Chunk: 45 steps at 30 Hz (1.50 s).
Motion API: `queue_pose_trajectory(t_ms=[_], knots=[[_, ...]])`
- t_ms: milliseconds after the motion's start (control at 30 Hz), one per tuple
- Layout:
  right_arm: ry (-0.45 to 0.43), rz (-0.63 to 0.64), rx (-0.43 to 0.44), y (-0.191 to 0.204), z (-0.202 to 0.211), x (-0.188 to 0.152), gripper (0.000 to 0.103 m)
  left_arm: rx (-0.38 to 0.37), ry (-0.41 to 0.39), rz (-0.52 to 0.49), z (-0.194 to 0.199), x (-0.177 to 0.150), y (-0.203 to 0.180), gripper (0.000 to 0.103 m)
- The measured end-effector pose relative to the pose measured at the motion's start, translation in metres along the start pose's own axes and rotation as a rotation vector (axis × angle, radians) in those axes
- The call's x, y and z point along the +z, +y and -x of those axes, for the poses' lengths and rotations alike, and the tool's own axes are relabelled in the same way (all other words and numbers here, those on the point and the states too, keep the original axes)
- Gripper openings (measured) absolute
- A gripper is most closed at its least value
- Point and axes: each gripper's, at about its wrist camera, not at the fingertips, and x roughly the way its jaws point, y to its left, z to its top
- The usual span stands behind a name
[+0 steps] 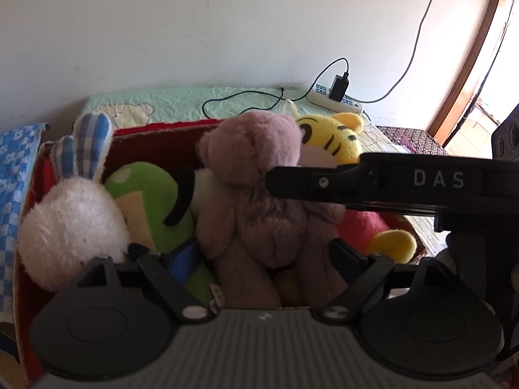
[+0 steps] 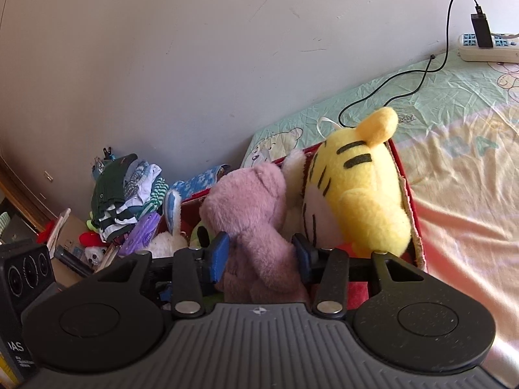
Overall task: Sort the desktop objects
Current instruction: 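Lower the pink teddy bear into the box beside the tiger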
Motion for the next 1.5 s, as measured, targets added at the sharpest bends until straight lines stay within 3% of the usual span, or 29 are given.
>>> queue_pose_trajectory(t_ms=[367,833,1500], knots=[[0.012,-0.074,0.017,-0.014,-0.006,-0.003,0.038,0.023,0.033,0.022,0.004,0.003,-0.002,0.088],[0.018,-0.03,-0.015,-0.008,-0.005,-0.007,0.039,0.067,0.073,0.014,0.002,0.002,-0.017,0.098],[0.011,-0.008,-0.046,-0.005,-0.005,-0.007,0.042,0.12,0.096,0.042,-0.003,0.002,-0.023,0.1]])
